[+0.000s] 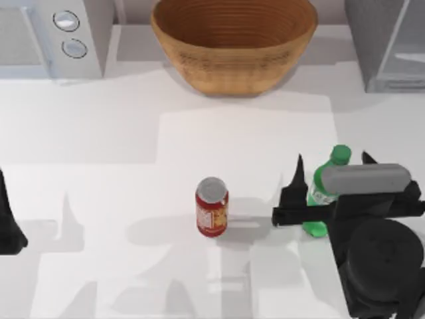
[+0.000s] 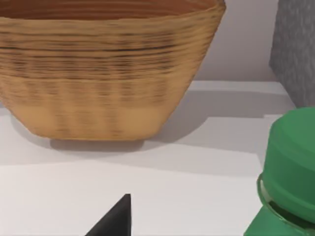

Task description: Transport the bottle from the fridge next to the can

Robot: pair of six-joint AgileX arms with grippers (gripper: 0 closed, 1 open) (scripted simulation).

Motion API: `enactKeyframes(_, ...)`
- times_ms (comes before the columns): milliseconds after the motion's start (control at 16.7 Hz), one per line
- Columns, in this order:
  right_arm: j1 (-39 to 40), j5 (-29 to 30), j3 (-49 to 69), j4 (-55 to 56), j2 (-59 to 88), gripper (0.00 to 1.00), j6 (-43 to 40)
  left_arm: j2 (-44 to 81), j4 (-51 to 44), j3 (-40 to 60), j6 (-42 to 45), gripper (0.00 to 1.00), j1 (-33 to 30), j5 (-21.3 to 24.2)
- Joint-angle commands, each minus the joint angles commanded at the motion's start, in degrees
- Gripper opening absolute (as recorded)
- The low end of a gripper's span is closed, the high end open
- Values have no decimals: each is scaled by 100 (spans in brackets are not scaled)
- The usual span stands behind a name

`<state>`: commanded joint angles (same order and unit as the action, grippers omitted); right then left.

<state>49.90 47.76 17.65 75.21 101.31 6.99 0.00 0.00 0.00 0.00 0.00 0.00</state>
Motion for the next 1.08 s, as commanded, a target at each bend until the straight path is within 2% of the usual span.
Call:
enactKeyframes(420, 14, 20, -9, -1, -10, 100, 5, 0, 0, 0, 0, 100, 0, 0)
enactKeyframes(780, 597, 587, -372, -57, -307, 100, 148, 0, 0, 0, 0, 100, 0, 0)
enactKeyframes(1080, 601, 603, -370, -61, -298, 100, 150, 0, 0, 0, 0, 100, 0, 0)
